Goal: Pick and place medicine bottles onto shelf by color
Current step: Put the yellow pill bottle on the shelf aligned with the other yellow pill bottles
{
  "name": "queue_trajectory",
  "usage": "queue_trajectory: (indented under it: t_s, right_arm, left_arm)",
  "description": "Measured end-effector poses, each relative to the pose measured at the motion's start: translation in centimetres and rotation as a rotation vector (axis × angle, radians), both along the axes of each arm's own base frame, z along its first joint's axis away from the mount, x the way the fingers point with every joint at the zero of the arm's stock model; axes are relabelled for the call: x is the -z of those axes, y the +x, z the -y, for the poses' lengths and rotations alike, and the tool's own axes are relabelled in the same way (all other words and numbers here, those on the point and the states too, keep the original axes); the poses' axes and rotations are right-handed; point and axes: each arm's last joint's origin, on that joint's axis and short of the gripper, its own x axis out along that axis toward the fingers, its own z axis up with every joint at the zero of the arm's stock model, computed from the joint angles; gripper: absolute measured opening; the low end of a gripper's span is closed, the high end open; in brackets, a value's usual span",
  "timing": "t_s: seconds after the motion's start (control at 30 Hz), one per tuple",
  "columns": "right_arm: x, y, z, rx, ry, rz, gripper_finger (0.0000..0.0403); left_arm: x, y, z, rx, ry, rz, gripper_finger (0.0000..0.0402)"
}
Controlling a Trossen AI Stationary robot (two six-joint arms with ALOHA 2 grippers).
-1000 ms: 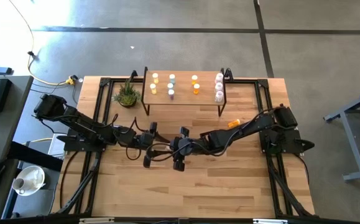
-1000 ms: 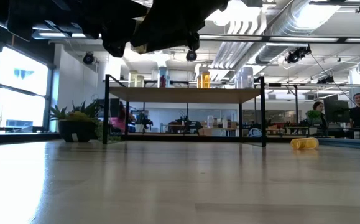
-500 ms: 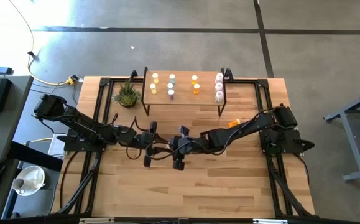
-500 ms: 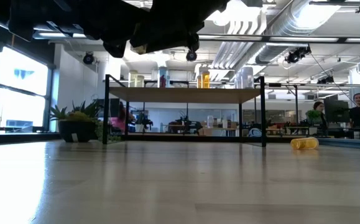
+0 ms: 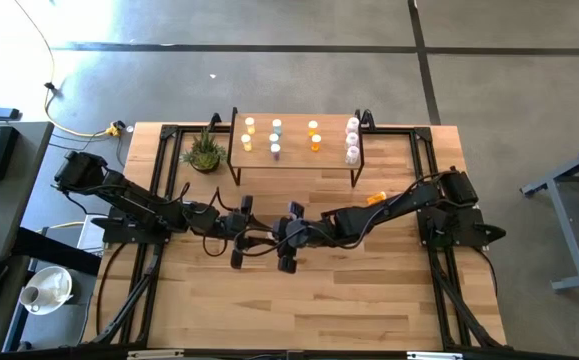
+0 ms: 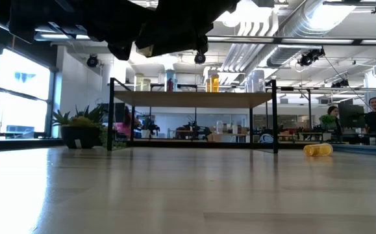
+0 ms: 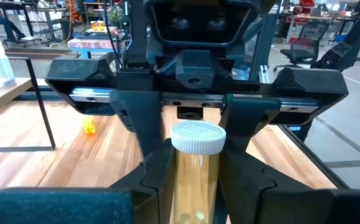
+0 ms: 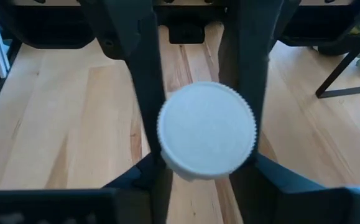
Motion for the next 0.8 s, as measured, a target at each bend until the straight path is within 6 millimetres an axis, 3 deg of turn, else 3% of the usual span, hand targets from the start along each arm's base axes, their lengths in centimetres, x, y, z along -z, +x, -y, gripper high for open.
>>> queue_trajectory:
  t_s: [0.3, 0.8]
  right_arm:
    - [-2.7, 0.0, 0.1, 0.008, -0.026, -0.098, 0.0195]
    - [-9.9, -0.5, 0.3, -0.006, -0.065, -0.128, 0.0200]
  left_arm:
    - [-0.6, -0.2, -0.1, -0.003, 0.037, 0.022, 0.0097]
    - [-3.7, -2.1, -2.6, -0.085, 0.074, 0.111, 0.0097]
